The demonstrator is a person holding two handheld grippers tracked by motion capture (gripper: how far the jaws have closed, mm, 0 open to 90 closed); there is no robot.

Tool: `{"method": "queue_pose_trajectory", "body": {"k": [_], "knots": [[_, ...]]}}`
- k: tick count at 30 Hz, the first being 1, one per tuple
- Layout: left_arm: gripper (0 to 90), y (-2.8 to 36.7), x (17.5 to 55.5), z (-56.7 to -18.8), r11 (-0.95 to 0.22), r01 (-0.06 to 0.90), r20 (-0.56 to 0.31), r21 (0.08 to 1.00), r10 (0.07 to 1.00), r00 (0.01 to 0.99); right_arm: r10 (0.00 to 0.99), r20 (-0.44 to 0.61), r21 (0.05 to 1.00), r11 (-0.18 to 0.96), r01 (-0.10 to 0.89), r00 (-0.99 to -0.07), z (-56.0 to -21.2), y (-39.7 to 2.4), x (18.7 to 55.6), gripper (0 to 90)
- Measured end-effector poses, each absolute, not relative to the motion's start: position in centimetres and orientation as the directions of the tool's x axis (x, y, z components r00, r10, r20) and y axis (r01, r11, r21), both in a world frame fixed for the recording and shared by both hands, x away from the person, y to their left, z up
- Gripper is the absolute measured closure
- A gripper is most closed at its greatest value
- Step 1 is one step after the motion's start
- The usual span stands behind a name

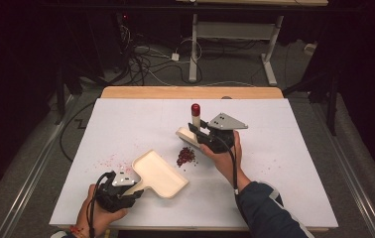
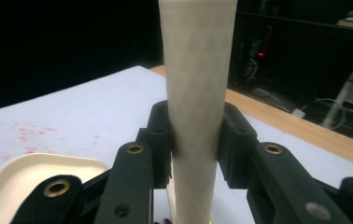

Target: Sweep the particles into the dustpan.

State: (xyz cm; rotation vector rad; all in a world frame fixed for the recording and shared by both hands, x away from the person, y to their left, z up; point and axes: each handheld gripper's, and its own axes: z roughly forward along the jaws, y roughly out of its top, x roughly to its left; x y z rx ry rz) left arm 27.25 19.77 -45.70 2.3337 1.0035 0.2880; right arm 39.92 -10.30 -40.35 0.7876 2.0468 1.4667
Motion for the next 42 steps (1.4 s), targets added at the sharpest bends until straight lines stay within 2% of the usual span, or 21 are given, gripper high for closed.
{"method": "queue_pose_trajectory", "body": {"k": [18,24,42], "knots": [[63.6,17.8,28.0,-46.0,-0.558,0.609,-0.010,0.563,0.732,0.681,0.693,-0.059,0.952,0.256,0.169,-0.719,-40.6,-9.0,37.5,69.0],[63.6,17.3,28.4,-46.1,-0.552,0.617,-0.018,0.561,0.737,0.676,0.694,-0.099,0.945,0.291,0.152,-0.713,-40.7,-8.4,36.7,68.8],[63.6,15.9,29.5,-46.7,-0.552,0.632,-0.021,0.544,0.744,0.667,0.670,-0.088,0.944,0.293,0.154,-0.738,-40.8,-7.6,35.5,68.4]]}}
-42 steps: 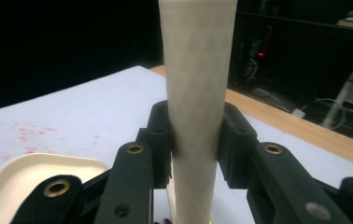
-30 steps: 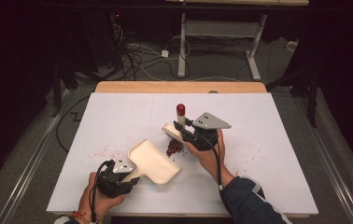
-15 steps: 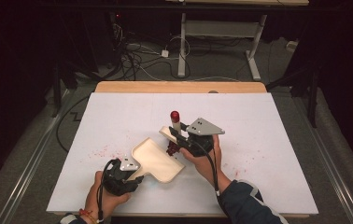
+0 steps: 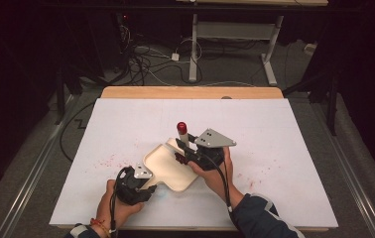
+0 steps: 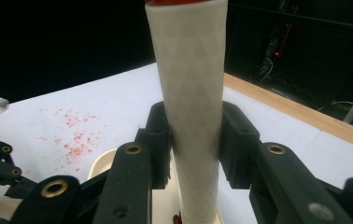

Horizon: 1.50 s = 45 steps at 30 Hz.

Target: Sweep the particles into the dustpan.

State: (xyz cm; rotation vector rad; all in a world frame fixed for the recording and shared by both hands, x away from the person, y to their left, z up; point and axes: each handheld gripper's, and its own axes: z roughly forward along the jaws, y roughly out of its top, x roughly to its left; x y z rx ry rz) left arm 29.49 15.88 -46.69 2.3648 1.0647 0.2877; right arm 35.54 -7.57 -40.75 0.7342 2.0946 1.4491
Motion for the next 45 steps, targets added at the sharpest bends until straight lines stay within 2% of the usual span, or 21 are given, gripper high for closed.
{"method": "queue_pose_trajectory", "body": {"k": [14,27,37,45], "knots": [[63.6,14.1,31.0,-47.1,-0.563,0.636,-0.012,0.528,0.744,0.668,0.647,-0.090,0.942,0.302,0.146,-0.757,-40.5,-7.8,34.8,68.5],[63.5,14.2,31.3,-47.2,-0.571,0.638,-0.017,0.517,0.738,0.674,0.605,-0.117,0.944,0.314,0.100,-0.788,-40.2,-6.4,33.3,69.9],[63.5,14.5,31.7,-47.1,-0.578,0.633,-0.025,0.515,0.728,0.685,0.616,-0.065,0.960,0.253,0.119,-0.785,-38.7,-8.6,34.0,70.1],[63.5,14.5,31.7,-47.2,-0.576,0.635,-0.027,0.515,0.730,0.683,0.657,-0.093,0.968,0.234,0.085,-0.748,-37.0,-10.7,34.1,70.1]]}}
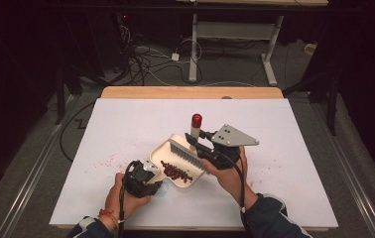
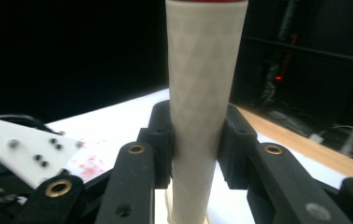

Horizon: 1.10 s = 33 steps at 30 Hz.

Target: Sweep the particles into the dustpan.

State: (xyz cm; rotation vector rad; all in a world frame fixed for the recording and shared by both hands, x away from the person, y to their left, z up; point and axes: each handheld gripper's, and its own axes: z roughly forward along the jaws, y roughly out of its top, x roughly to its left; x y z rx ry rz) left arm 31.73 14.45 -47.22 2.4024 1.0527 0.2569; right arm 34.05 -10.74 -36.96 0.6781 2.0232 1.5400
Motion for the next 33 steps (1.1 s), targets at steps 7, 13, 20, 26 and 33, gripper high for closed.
{"method": "queue_pose_trajectory", "body": {"k": [7,13,20,26,33], "knots": [[63.5,14.6,31.8,-47.3,-0.575,0.637,-0.035,0.513,0.728,0.684,0.697,-0.131,0.956,0.277,0.097,-0.705,-37.3,-13.0,34.7,70.0],[63.5,14.8,31.6,-47.2,-0.573,0.640,-0.040,0.512,0.728,0.684,0.728,-0.178,0.938,0.330,0.110,-0.662,-38.6,-14.1,35.5,70.1],[63.6,14.8,31.4,-47.3,-0.564,0.649,-0.051,0.511,0.734,0.677,0.726,-0.116,0.946,0.290,0.148,-0.678,-39.6,-14.0,36.2,70.1],[63.5,14.6,31.4,-47.4,-0.555,0.651,-0.050,0.518,0.740,0.670,0.679,-0.147,0.941,0.320,0.111,-0.719,-40.1,-11.2,34.6,70.0],[63.5,14.6,31.4,-47.4,-0.553,0.651,-0.048,0.520,0.742,0.668,0.625,-0.129,0.951,0.298,0.082,-0.770,-39.5,-10.1,33.0,70.1]]}}
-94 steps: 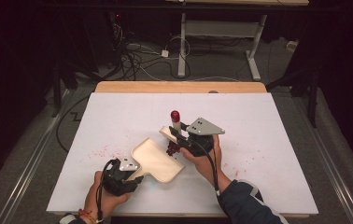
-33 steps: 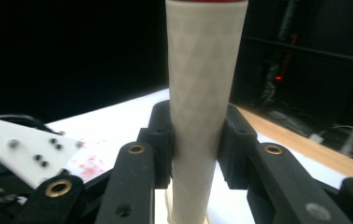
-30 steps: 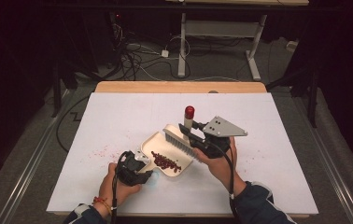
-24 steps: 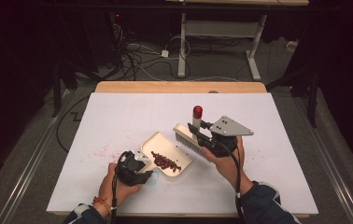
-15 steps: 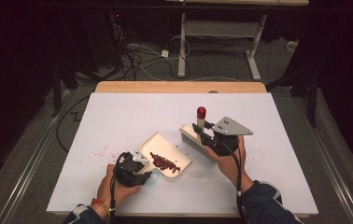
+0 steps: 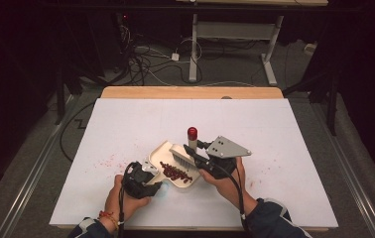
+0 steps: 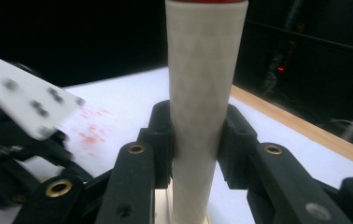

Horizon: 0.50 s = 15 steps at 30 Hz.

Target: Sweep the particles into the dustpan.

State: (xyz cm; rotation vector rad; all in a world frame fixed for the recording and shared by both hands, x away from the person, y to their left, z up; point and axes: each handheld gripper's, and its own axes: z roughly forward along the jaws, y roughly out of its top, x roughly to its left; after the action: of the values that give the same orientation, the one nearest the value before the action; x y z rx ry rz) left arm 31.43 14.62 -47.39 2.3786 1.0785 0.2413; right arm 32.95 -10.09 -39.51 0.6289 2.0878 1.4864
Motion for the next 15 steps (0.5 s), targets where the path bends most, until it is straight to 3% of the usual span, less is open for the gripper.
{"method": "queue_pose_trajectory", "body": {"k": [15], "knots": [[63.5,15.3,30.6,-46.3,-0.585,0.650,-0.066,0.485,0.716,0.695,0.709,-0.211,0.947,0.318,0.038,-0.673,-38.8,-12.6,34.2,70.0]]}}
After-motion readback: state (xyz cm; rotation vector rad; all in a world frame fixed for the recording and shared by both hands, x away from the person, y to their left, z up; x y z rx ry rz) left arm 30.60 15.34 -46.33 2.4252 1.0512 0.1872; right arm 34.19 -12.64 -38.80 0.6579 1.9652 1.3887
